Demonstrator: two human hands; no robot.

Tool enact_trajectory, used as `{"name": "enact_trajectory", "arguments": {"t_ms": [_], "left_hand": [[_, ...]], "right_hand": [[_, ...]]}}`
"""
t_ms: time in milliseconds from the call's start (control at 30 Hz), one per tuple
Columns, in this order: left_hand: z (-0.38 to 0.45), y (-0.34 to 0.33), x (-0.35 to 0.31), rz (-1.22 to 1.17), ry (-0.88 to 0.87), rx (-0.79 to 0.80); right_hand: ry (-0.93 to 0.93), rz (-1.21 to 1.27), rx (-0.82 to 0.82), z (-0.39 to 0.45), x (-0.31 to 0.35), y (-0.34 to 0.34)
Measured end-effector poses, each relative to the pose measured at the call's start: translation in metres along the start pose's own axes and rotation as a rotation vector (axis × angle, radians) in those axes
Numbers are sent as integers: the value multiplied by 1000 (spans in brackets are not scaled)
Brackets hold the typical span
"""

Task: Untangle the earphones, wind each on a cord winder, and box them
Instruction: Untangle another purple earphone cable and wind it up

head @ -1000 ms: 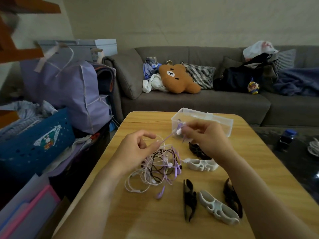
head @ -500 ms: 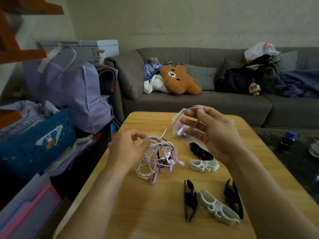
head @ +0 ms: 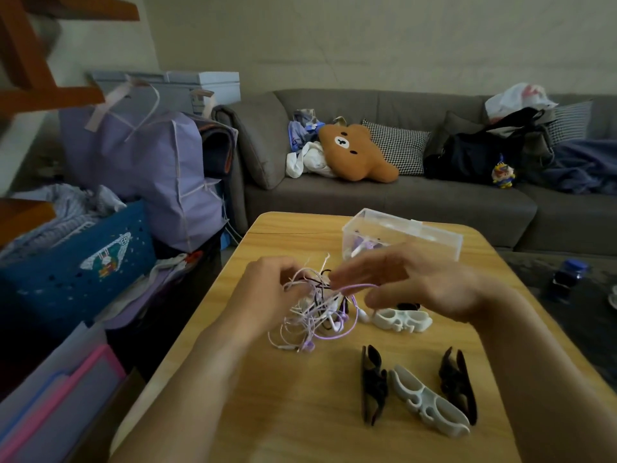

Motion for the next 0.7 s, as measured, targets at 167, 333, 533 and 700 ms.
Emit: {"name": "enact_trajectory", "arguments": {"t_ms": [167, 333, 533, 700], "left_hand": [[0, 8, -6, -36, -58, -104], [-2, 14, -13, -32, -213, -160], [-9, 17, -20, -57, -305, -161], [-13, 18, -15, -140, -221, -149]], "right_hand": [[8, 26, -281, 5, -3, 6], [136, -86, -583, 23, -1, -6], [92, -403, -465, 39, -12, -30], [72, -416, -462, 40, -18, -29]]}}
Point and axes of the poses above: each hand's wrist, its own z-axis towards the middle knuckle, its own y-axis out of the back of the hand, x = y × z, the point moved 4 cm from there along z, towards the middle knuckle, and after that the axes turned 4 degrees about -y, right-handed, at the moved point
